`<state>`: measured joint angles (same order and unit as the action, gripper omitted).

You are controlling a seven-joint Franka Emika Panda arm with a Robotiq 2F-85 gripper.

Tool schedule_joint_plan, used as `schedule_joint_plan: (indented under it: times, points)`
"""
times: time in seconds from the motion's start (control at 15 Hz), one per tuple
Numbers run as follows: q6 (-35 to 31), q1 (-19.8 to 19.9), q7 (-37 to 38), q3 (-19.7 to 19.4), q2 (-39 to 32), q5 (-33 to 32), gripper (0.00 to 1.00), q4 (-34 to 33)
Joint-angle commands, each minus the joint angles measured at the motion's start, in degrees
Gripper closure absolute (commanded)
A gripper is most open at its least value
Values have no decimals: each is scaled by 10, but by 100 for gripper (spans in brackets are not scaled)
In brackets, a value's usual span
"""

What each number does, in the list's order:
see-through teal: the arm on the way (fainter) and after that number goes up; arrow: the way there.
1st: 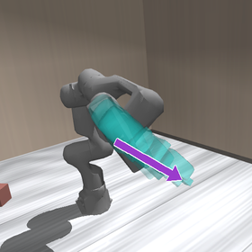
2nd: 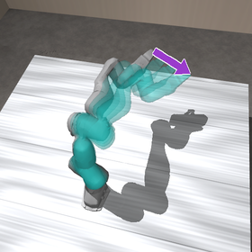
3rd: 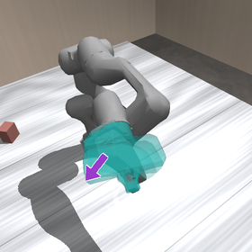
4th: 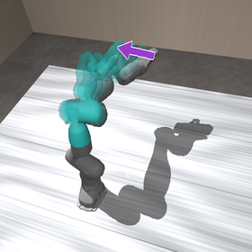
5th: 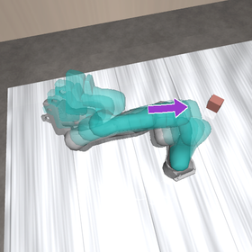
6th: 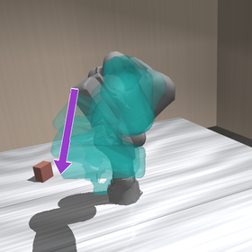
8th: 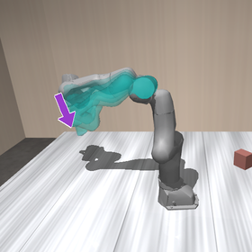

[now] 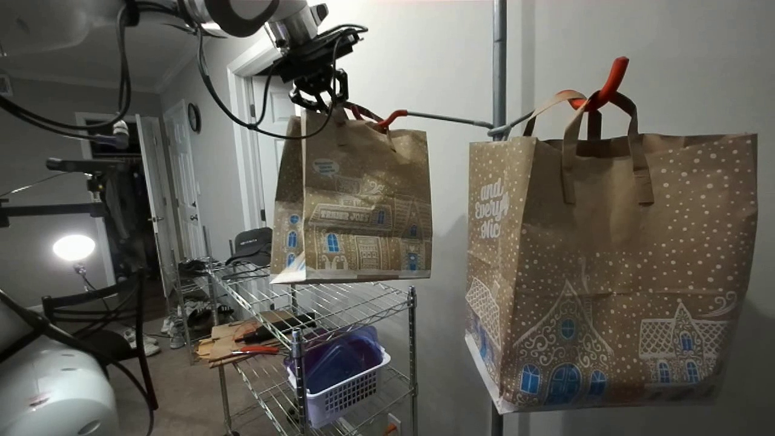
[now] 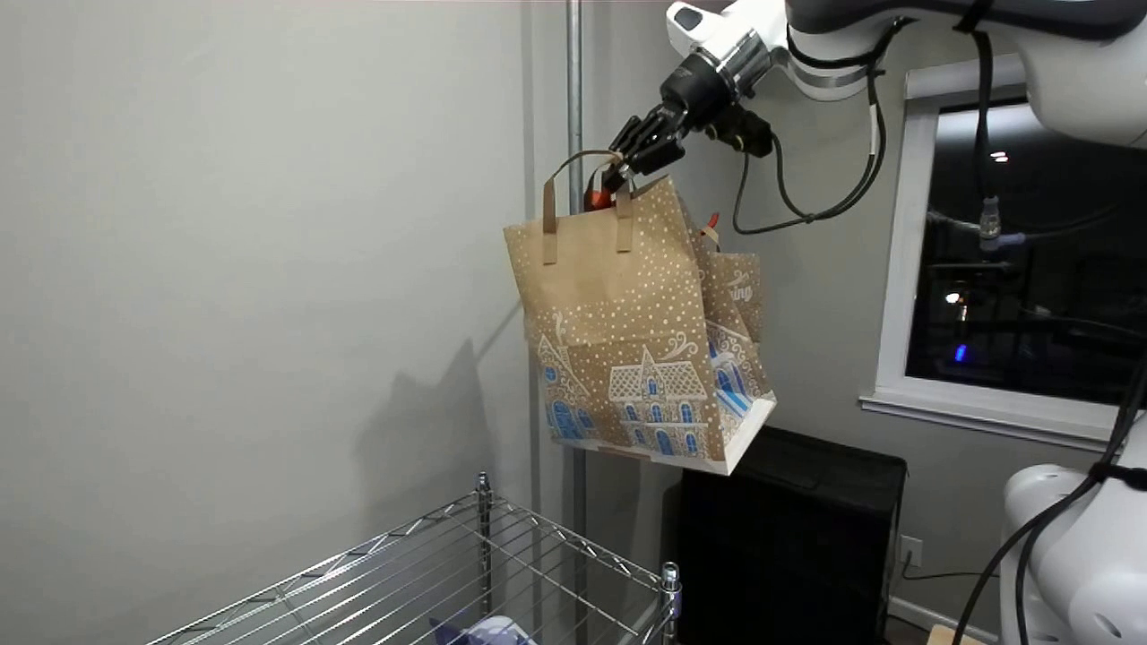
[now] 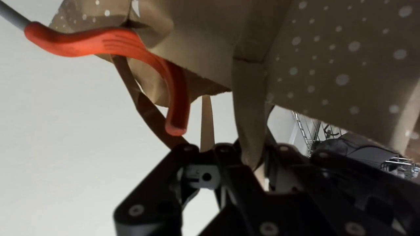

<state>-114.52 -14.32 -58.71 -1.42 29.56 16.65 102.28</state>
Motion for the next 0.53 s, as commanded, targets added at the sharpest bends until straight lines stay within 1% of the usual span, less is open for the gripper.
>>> schedule_joint_plan:
  times: [0.0,0.13,0.2,0.33,0.47]
  points:
    - [8,-3,38,4,5,14,94,-9]
    - [-6,-8,34,6,11,14,94,-6]
    - [6,-10,32,8,11,10,94,-10]
    - [37,-2,44,18,6,-14,95,-14]
    - [54,-3,48,21,6,-11,94,0]
